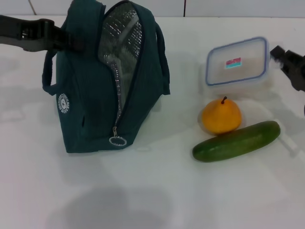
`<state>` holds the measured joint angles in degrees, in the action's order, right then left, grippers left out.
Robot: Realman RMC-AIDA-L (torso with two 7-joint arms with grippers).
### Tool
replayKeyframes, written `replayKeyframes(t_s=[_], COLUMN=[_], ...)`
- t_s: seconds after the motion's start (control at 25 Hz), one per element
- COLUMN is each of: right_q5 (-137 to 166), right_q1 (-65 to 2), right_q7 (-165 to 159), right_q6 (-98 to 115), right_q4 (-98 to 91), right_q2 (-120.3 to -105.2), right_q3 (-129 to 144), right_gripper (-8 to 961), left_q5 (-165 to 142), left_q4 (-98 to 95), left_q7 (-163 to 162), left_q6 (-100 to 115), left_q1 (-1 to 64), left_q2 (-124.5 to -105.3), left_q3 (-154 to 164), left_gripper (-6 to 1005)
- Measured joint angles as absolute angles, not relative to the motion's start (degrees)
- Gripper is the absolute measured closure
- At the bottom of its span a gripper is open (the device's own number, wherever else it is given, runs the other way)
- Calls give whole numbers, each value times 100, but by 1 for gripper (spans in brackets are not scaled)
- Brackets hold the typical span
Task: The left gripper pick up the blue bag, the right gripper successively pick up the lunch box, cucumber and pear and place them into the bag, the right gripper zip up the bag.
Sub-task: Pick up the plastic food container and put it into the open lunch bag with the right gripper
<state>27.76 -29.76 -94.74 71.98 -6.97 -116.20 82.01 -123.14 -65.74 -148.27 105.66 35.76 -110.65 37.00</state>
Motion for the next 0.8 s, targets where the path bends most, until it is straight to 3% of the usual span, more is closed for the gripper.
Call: replayKeyframes(t_s=[0.8], right_q5=[1681], right_q1=[-3040], right_q7=[-10179], right_q6=[8729], right_q4=[-870], right_q2=[-11613], right_q3=[8201], right_gripper=[847], left_q5=[-12314], left_q4=[-6565], left_q7=[-14913], left_q6=[10564], left_q1=[3748], left_q2=[-11061], left_q3=[3843], left_gripper=[956])
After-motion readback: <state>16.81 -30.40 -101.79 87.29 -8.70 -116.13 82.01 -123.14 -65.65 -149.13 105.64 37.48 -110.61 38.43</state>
